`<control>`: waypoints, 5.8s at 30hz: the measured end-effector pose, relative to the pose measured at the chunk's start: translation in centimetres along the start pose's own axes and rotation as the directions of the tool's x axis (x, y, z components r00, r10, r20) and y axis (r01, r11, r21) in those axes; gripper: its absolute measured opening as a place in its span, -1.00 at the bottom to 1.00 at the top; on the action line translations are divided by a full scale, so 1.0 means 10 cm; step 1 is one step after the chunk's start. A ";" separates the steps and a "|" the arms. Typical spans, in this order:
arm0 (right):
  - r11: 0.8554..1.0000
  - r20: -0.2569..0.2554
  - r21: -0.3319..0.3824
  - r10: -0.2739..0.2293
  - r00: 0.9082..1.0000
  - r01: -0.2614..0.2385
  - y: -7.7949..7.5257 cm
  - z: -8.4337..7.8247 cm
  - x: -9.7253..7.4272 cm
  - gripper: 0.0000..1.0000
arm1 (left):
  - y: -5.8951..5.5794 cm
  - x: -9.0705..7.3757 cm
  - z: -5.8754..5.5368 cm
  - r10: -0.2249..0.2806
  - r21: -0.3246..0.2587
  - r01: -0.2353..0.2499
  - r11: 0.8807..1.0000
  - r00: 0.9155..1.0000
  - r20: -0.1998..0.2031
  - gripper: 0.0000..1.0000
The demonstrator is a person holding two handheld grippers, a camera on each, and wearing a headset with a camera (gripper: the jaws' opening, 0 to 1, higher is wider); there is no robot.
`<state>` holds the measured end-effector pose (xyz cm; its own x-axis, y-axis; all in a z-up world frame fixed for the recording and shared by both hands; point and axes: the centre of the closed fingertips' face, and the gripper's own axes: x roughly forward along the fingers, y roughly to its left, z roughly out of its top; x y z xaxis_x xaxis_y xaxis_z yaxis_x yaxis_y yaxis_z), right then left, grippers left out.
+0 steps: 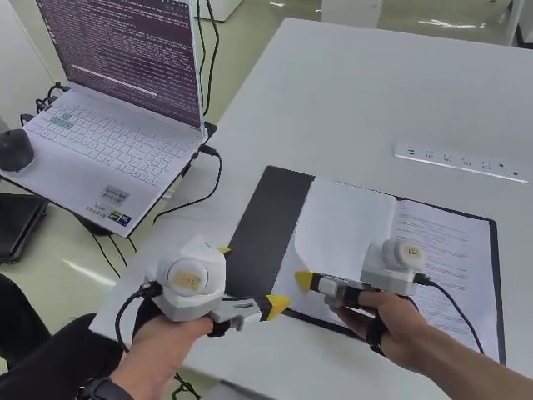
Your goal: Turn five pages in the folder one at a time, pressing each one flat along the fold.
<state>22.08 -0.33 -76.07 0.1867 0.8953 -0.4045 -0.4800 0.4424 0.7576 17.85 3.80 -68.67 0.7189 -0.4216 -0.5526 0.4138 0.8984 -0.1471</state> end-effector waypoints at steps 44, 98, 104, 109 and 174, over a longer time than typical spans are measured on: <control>0.997 0.100 0.025 0.072 0.992 -0.075 0.09 0.16 -0.22 -0.08 | -0.09 0.42 -0.21 -0.049 -0.043 0.047 0.998 0.997 -0.058 0.01; 0.982 0.184 -0.127 -0.112 0.977 0.137 -0.87 0.70 -0.95 -0.72 | -0.01 0.91 -0.65 0.016 0.004 -0.016 1.000 0.984 -0.179 -1.00; 0.984 0.199 -0.102 -0.123 0.972 0.146 -1.01 0.75 -0.97 -0.99 | -0.01 0.92 -0.64 0.015 -0.012 -0.017 1.000 0.983 -0.184 -1.00; 0.988 0.207 -0.096 -0.096 0.974 0.118 -1.02 0.79 -0.96 -1.00 | -0.02 0.93 -0.64 0.015 -0.017 -0.019 1.000 0.981 -0.193 -1.00; 0.967 0.493 0.159 -0.252 0.833 0.199 -1.76 1.94 -0.77 -1.00 | -0.02 0.96 -0.62 0.009 -0.027 -0.015 1.000 0.982 -0.187 -1.00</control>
<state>45.70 -13.97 -76.32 0.6991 0.6599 -0.2751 -0.2912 0.6143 0.7334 21.21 0.29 -79.05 0.6056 -0.3827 -0.6977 0.3883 0.9074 -0.1608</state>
